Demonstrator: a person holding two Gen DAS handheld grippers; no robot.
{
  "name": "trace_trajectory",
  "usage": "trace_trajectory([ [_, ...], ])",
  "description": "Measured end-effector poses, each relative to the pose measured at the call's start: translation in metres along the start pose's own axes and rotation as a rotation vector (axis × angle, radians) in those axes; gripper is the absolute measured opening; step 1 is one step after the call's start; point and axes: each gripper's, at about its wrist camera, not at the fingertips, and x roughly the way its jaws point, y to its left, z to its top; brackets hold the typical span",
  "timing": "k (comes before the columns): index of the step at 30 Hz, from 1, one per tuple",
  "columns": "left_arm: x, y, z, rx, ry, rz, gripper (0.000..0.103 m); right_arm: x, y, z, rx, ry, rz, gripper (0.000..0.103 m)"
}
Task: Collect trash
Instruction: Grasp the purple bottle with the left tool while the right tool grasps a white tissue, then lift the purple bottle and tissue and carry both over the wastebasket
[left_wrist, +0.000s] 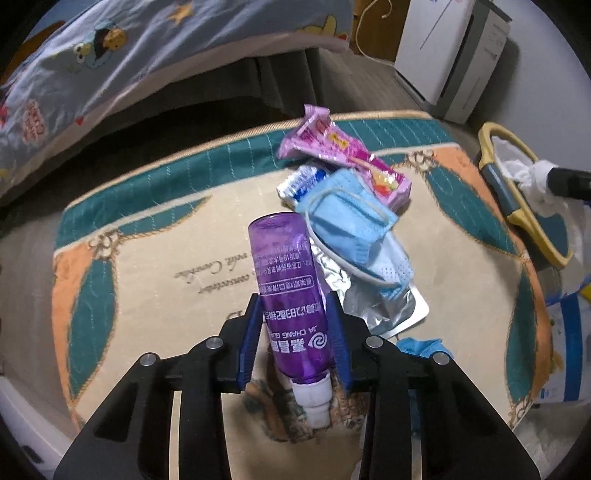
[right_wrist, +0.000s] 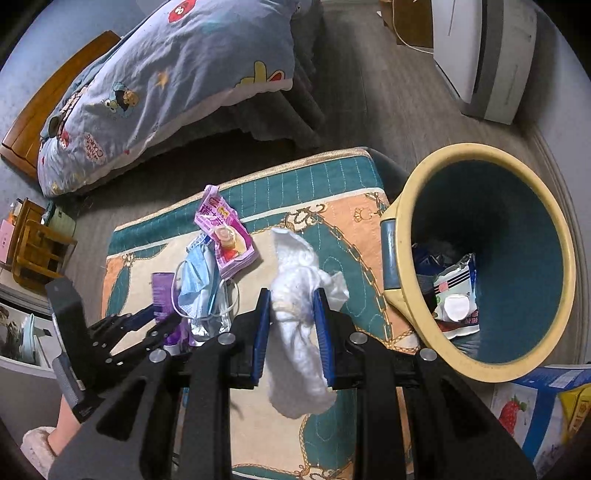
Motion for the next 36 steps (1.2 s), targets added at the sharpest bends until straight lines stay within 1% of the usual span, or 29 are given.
trace_trajectory([
  [5,-0.032,-0.001,0.011,0.013,-0.087,-0.001,0.034,-0.006,0.002,0.003,-0.007,-0.025,-0.006,0.023],
  [9,-0.062,-0.011,0.023,0.041,-0.174,-0.007,0.034,-0.016,0.004,0.007,-0.013,-0.071,-0.018,0.023],
  [12,-0.086,-0.022,0.032,0.089,-0.241,0.002,0.034,-0.024,0.004,0.01,-0.017,-0.103,-0.021,0.023],
  [17,-0.114,-0.042,0.044,0.146,-0.306,-0.013,0.034,-0.037,-0.002,0.015,-0.005,-0.148,-0.016,0.023],
  [23,-0.13,-0.072,0.051,0.198,-0.328,-0.049,0.034,-0.049,-0.019,0.018,0.026,-0.174,-0.013,0.023],
  [28,-0.132,-0.097,0.056,0.235,-0.327,-0.074,0.034,-0.06,-0.038,0.019,0.062,-0.201,-0.016,0.023],
  [32,-0.132,-0.12,0.058,0.263,-0.329,-0.097,0.034,-0.067,-0.063,0.019,0.106,-0.217,-0.023,0.023],
  [36,-0.128,-0.144,0.06,0.295,-0.323,-0.117,0.034,-0.074,-0.098,0.015,0.163,-0.224,-0.037,0.023],
])
